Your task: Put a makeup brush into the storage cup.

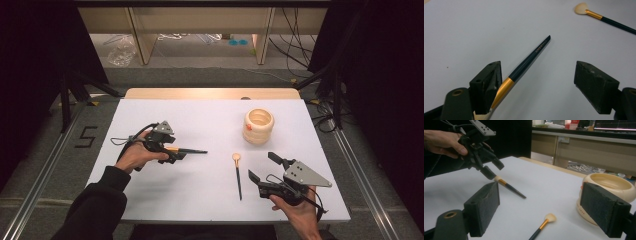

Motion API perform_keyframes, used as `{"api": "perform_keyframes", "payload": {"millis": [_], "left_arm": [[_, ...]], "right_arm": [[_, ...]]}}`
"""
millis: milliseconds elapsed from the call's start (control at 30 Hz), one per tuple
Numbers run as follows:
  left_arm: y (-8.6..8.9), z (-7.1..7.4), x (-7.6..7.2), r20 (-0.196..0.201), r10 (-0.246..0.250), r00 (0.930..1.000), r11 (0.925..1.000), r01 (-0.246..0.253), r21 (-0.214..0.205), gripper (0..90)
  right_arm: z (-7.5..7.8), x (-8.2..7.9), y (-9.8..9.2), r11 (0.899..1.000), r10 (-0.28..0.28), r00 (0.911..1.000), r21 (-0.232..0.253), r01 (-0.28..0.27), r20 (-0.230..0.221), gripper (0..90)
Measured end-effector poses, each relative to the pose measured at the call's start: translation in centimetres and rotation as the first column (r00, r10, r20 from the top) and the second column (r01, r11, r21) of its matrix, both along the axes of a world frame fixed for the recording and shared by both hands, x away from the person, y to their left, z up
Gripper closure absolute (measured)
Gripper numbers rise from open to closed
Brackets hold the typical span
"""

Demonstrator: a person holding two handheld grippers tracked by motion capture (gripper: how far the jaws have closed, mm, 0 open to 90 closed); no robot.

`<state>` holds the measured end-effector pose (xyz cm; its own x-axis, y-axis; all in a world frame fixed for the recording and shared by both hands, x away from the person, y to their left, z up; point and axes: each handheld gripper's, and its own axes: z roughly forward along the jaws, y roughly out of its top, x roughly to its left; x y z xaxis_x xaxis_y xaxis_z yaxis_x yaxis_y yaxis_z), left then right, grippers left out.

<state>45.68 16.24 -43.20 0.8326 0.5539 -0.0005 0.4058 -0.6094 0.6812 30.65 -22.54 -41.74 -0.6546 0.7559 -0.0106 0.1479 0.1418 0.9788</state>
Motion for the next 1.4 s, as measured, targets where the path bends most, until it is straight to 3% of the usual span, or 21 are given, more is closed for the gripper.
{"api": "perform_keyframes", "payload": {"millis": [67, 100, 200, 400, 667, 700, 867, 900, 1400], "left_arm": [[-0.1, 0.0, 0.4, -0.005, -0.007, 1.0, 0.9998, 0.007, 0.017, 22.6], [-0.1, 0.2, 0.8, -0.011, -0.031, 0.9995, 0.9979, 0.032, 0.057, 22.7], [-0.2, 0.0, 1.1, -0.032, -0.024, 0.9992, 0.9983, 0.026, 0.053, 22.9], [-0.5, -0.2, 2.0, -0.06, -0.026, 0.9979, 0.9954, 0.031, 0.091, 21.9], [-0.2, -0.6, 3.0, -0.091, -0.014, 0.9958, 0.9959, 0.022, 0.088, 20.0], [-0.2, -0.7, 3.1, -0.094, -0.013, 0.9955, 0.9962, 0.021, 0.084, 20.1], [-0.3, -1.5, 3.6, -0.124, -0.015, 0.9922, 0.9954, 0.027, 0.093, 20.4], [-0.3, -1.5, 3.7, -0.127, -0.014, 0.9919, 0.9954, 0.026, 0.092, 20.5], [-0.5, -2.8, 4.5, -0.148, 0.002, 0.9889, 0.9918, 0.017, 0.127, 25.5]], "right_arm": [[0.0, 0.0, 0.0, 1.0, 0.0, 1.0, 0.0, 0.0, 0.0, 16.9], [0.0, 0.0, 0.0, 1.0, 0.007, 1.0, 0.001, -0.007, -0.004, 16.9], [0.0, 0.0, 0.0, 1.0, 0.0, 1.0, 0.0, 0.0, -0.001, 17.0], [0.0, 0.0, 0.0, 1.0, 0.008, 0.9999, -0.009, -0.008, -0.007, 17.0], [-0.1, 0.2, 0.0, 1.0, 0.019, 0.9994, -0.006, -0.019, 0.028, 17.0], [-0.1, 0.1, 0.0, 1.0, 0.015, 0.9999, -0.001, -0.015, 0.006, 17.0], [-0.1, 0.3, 0.0, 1.0, 0.02, 0.9995, -0.007, -0.019, 0.026, 17.0], [-0.1, 0.1, 0.1, 1.0, 0.024, 0.9997, 0.004, -0.024, -0.008, 17.0], [-0.1, 0.0, 0.1, 1.0, 0.019, 0.9998, -0.008, -0.019, -0.012, 17.0]]}}
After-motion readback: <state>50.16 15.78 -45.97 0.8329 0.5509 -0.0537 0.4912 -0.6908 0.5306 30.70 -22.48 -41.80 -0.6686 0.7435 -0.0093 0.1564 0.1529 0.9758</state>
